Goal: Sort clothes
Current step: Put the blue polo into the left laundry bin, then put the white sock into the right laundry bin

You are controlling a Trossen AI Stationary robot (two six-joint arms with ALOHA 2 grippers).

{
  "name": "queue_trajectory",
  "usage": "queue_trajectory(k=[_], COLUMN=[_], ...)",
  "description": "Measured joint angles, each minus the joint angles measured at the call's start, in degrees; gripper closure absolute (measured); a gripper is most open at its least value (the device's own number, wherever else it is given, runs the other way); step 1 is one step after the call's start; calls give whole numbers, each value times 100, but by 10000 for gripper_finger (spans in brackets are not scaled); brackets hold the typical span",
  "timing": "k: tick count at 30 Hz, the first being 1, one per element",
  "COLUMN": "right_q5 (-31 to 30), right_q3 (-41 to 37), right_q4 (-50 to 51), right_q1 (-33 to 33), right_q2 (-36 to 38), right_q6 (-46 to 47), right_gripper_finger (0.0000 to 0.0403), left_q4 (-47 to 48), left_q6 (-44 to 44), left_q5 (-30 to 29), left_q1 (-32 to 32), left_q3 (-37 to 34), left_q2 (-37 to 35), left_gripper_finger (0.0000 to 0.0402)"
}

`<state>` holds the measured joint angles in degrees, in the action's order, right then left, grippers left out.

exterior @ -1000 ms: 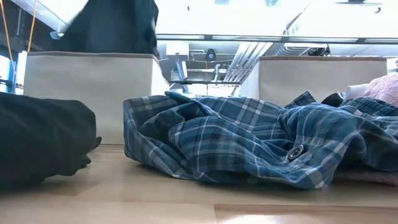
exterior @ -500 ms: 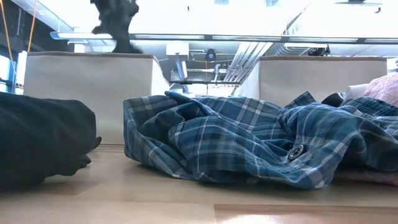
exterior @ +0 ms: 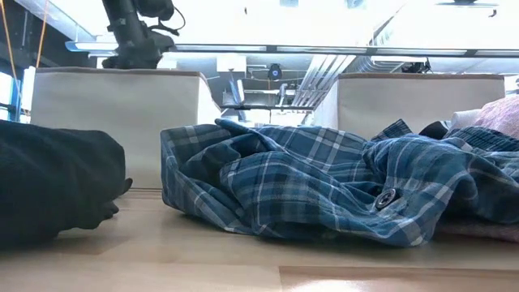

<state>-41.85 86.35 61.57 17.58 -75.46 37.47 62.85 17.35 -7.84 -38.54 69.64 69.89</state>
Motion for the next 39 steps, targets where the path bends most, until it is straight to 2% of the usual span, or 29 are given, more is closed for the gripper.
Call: queue_trajectory(k=[3, 6, 11, 13, 17, 22, 26, 31, 39], right_q5=[0, 0, 4, 2, 2, 38, 191, 309, 312], right_q3=[0, 0, 0, 0, 0, 0, 0, 0, 112], right_q4=[-1, 1, 1, 1, 1, 1, 2, 3, 27], right_q1=[1, 0, 1, 0, 1, 2, 2, 2, 2], right_q2=[0, 0, 0, -10, -73, -230, -371, -452, -353], right_q6=[0, 0, 272, 336, 385, 411, 356, 307, 203], right_gripper_finger=[250, 250, 250, 250, 250, 250, 250, 250, 250], left_q4=[111, 342, 252, 249, -104, -1151, -1615, -1137, -429], left_q6=[-137, -140, -141, -132, -44, 68, 100, 42, 321], left_q5=[13, 135, 1110, 1333, 1172, 378, 274, 266, 271], left_q1=[-164, -199, 158, 317, 391, 204, -36, -132, 155], left_q3=[324, 662, 649, 425, -373, -1604, -2087, -1766, -287], left_q2=[2, 0, -149, -140, -117, 6, 128, -26, -580], left_gripper_finger=[227, 205, 203, 212, 235, 257, 266, 273, 275])
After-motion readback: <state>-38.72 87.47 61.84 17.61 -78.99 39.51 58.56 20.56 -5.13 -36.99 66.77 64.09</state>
